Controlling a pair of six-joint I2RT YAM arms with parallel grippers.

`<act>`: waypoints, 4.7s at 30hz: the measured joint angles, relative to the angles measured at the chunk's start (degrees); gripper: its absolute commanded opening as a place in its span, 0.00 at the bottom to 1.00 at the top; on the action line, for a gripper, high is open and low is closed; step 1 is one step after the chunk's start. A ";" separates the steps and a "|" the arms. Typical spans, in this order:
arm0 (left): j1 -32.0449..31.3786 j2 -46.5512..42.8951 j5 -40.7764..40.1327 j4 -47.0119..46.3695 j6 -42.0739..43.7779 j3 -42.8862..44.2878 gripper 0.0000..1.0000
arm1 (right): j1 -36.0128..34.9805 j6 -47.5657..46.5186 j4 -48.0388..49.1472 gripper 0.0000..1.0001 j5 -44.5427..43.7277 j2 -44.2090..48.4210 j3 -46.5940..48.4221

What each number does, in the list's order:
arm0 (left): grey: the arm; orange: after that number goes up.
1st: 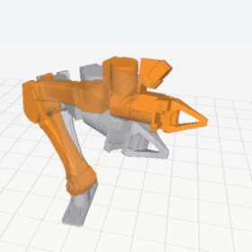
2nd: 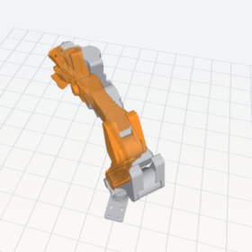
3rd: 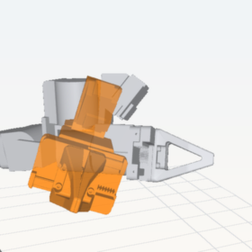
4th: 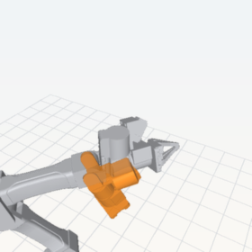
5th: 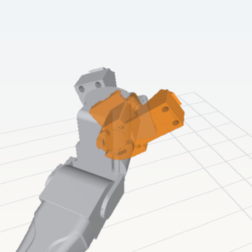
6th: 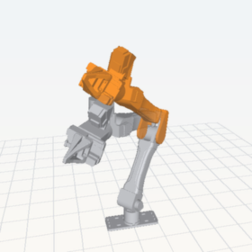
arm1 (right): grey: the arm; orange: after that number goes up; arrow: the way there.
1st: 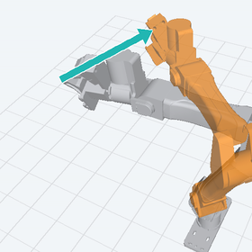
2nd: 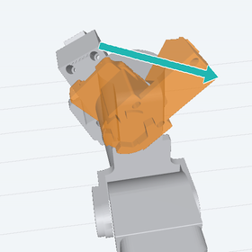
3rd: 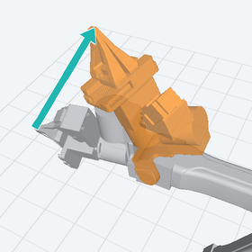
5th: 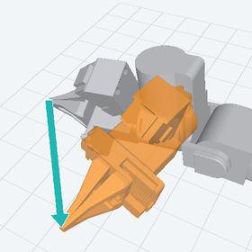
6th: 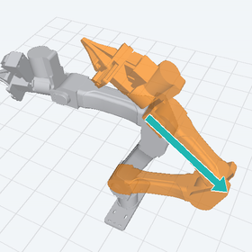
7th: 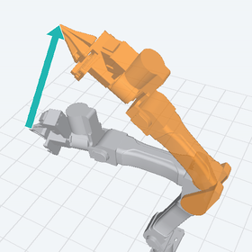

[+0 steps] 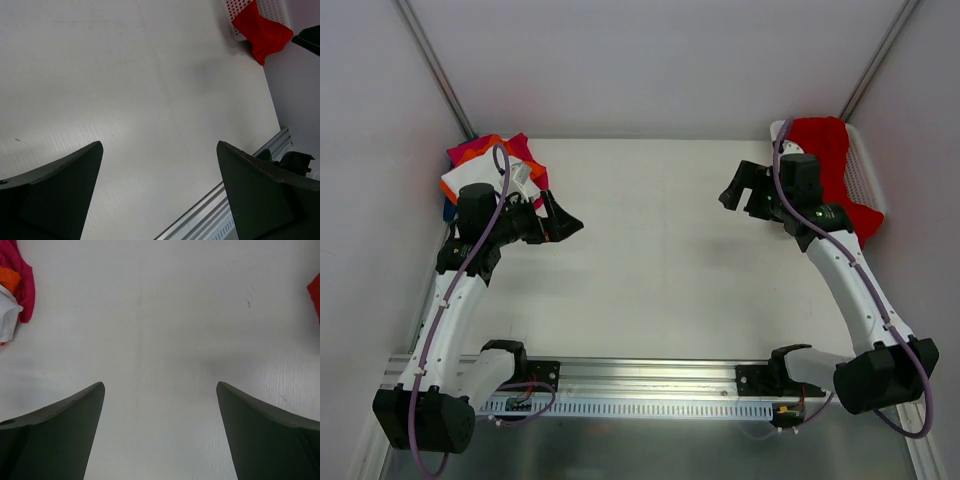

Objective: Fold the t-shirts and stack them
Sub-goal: Grab the tshirt from the pile

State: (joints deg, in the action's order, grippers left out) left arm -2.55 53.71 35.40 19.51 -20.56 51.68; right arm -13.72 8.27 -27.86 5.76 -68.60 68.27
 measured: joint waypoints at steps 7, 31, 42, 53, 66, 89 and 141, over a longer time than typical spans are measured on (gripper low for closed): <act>-0.02 -0.02 0.02 0.00 0.00 0.00 0.99 | 0.44 -2.38 -3.41 1.00 -8.98 -11.37 2.03; -0.13 0.48 0.02 -0.02 0.00 -0.09 0.99 | 19.91 0.66 -6.60 0.99 -15.78 -33.70 21.97; -0.13 1.07 -0.04 0.02 0.02 -0.09 0.99 | 19.85 0.70 -7.13 0.99 -13.79 -45.68 29.57; -0.13 2.12 -0.13 0.04 0.07 -0.09 0.99 | 19.85 0.70 -7.34 0.99 -13.46 -49.11 29.42; -0.13 2.21 -1.14 0.09 0.09 -0.09 0.99 | 17.49 -6.12 -6.14 0.13 -13.11 -45.48 28.17; -0.13 2.12 -1.44 0.09 0.11 -0.09 0.99 | 15.72 0.00 -11.02 0.54 -18.51 -42.27 32.15; -0.13 2.10 -1.44 0.15 0.11 -0.09 0.99 | 9.62 0.20 -9.86 0.00 -19.34 -44.44 32.15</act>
State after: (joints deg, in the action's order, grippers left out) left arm -2.68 55.81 33.95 19.66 -20.45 51.59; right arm -4.10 8.47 -37.71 -13.58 -113.03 100.42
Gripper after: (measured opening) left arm 0.990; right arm 0.012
